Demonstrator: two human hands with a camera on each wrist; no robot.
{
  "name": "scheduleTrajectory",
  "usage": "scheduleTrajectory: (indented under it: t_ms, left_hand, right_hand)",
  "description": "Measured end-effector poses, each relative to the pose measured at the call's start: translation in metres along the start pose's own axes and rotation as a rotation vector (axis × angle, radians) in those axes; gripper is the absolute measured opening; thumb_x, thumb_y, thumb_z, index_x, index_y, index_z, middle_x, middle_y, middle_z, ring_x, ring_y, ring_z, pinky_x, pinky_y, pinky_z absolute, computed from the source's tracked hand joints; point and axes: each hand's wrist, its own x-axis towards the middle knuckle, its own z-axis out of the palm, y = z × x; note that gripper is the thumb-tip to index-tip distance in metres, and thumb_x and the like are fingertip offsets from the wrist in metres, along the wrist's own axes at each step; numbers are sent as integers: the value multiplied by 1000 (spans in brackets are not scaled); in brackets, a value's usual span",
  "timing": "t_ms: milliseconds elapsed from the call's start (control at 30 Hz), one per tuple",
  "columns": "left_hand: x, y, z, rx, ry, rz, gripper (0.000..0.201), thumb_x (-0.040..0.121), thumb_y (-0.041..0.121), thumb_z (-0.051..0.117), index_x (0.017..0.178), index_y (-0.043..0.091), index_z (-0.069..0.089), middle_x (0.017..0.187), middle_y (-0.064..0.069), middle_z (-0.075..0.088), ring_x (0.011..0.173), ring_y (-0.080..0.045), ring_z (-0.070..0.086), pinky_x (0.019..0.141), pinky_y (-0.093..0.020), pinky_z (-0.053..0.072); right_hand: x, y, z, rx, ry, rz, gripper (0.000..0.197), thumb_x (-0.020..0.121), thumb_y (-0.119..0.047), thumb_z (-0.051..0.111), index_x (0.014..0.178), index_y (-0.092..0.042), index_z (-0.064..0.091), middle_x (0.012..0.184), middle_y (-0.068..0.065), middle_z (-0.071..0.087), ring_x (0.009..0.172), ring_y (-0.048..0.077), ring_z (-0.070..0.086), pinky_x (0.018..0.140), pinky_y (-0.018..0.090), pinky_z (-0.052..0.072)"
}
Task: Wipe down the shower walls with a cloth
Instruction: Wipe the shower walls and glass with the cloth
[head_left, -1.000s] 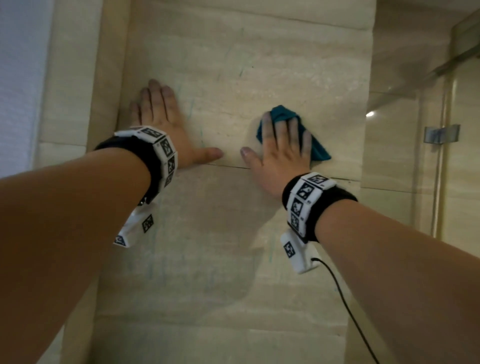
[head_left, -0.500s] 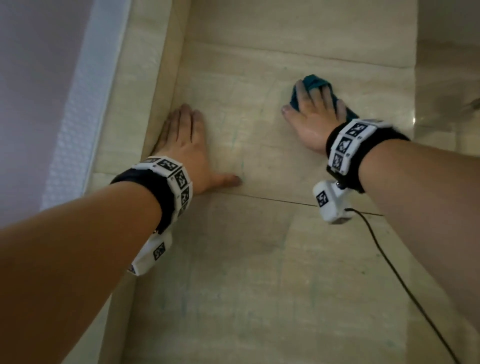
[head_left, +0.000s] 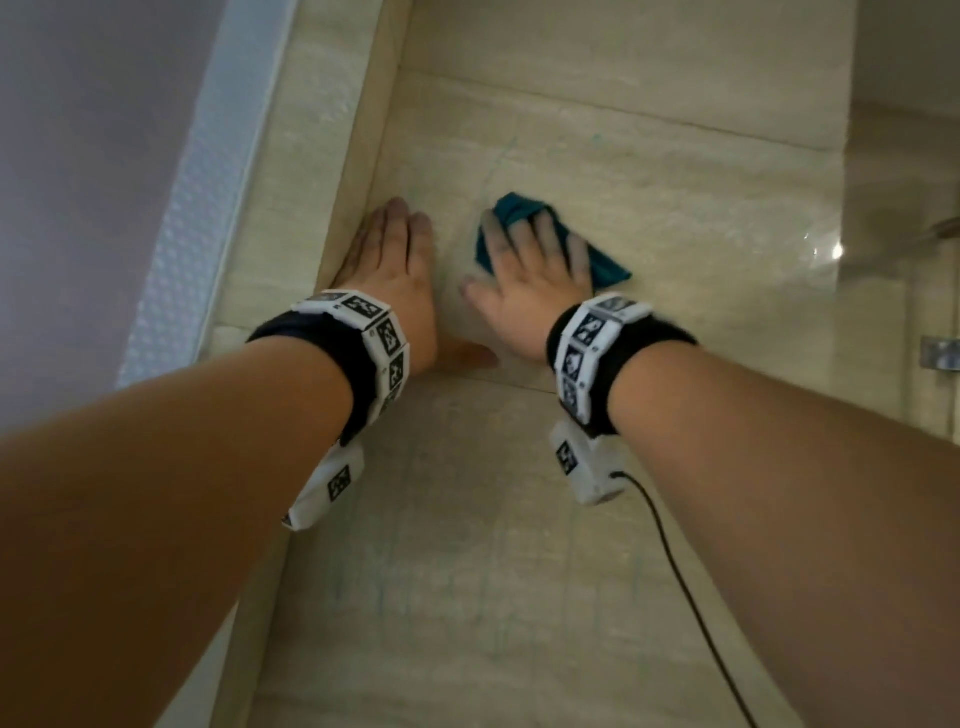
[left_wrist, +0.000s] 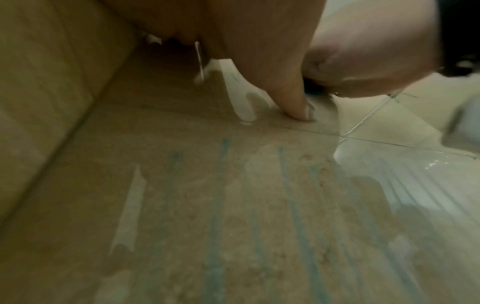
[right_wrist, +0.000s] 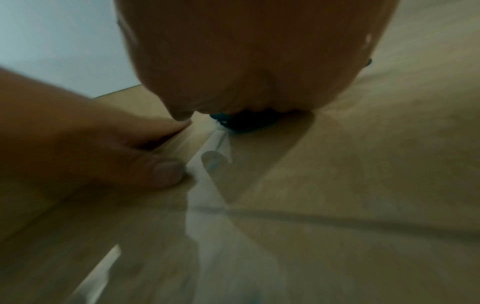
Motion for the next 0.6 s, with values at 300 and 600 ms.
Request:
scheduleTrajectory:
  t_ms: [300,600]
  left_hand:
    - [6,-2,-16,40,-199,-41,162,55,94,69,161,11,-20,170,-12,-23,159,-31,-15,131,-44,1]
    - [11,-2,-29,49,-295,-59,160,59,83,79,161,16,-25,169,-5,-30,159,-27,-18,131,-48,9]
  right_hand:
    - [-52,50,13,-57,-81,-89,67,106,-57,21,163,-34,-6,171,-5,3,158,19,-9,125,45,-10]
    - [15,116,-42,126,3,289,70,107,-59,19,164,-30,-7,172,4,-8,158,24,-11,126,48,-5]
